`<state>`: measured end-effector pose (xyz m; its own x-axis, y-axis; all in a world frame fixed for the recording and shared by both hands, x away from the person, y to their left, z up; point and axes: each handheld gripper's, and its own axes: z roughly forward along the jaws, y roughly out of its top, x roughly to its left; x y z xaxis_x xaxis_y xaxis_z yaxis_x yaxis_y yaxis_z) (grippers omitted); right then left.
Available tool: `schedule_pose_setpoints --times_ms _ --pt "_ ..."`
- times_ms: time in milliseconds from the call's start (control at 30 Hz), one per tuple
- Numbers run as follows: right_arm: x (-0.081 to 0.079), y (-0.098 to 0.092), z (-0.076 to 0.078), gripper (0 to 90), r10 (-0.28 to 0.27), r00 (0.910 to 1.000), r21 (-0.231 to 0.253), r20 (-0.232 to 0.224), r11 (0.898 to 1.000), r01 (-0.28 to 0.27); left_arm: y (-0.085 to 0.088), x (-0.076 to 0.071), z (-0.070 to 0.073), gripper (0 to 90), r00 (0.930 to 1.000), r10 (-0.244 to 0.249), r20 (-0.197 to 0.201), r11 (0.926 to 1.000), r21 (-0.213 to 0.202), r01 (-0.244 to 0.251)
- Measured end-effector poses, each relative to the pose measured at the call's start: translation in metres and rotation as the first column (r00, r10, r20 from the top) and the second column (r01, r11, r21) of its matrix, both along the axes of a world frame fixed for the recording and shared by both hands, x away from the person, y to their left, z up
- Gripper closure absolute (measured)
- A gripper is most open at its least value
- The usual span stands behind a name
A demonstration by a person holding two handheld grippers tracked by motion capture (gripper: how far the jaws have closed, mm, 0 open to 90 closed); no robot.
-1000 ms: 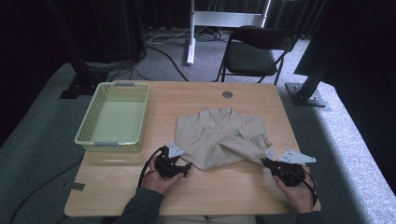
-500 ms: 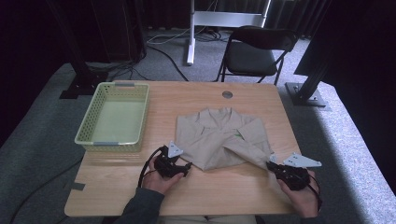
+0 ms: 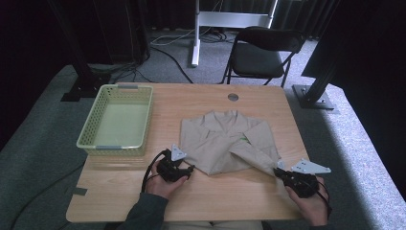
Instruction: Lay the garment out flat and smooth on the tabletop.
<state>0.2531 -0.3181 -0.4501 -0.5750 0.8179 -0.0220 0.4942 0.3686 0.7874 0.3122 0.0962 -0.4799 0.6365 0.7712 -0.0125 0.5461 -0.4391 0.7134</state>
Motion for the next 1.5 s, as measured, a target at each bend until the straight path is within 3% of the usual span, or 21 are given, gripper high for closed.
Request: schedule_pose_setpoints --times_ms 300,533,833,1133,1500 --pt "-0.002 -0.001 0.003 88.5 -0.001 1.0 -0.003 0.001 1.0 0.001 -0.004 0.001 0.008 47.1 1.0 0.0 0.008 0.9999 -0.011 0.0" --pt "-0.006 -0.004 0.003 88.5 -0.005 1.0 -0.001 0.002 1.0 0.005 -0.009 0.023 0.024 48.3 0.9997 -0.024 0.005 0.9996 -0.013 0.024" --pt "-0.01 -0.008 0.0 88.5 -0.009 1.0 0.007 0.0 1.0 0.009 -0.026 0.055 0.031 51.1 0.999 -0.043 -0.012 0.9991 0.004 0.043" --pt "-0.011 -0.008 -0.002 88.4 -0.003 1.0 0.011 -0.001 1.0 0.003 -0.04 0.078 0.033 50.9 0.9985 -0.045 -0.031 0.9988 0.021 0.046" --pt "-0.011 -0.009 -0.004 88.3 -0.002 1.0 0.013 -0.005 1.0 0.002 -0.058 0.092 0.023 50.2 0.9963 -0.053 -0.068 0.9971 0.051 0.056"
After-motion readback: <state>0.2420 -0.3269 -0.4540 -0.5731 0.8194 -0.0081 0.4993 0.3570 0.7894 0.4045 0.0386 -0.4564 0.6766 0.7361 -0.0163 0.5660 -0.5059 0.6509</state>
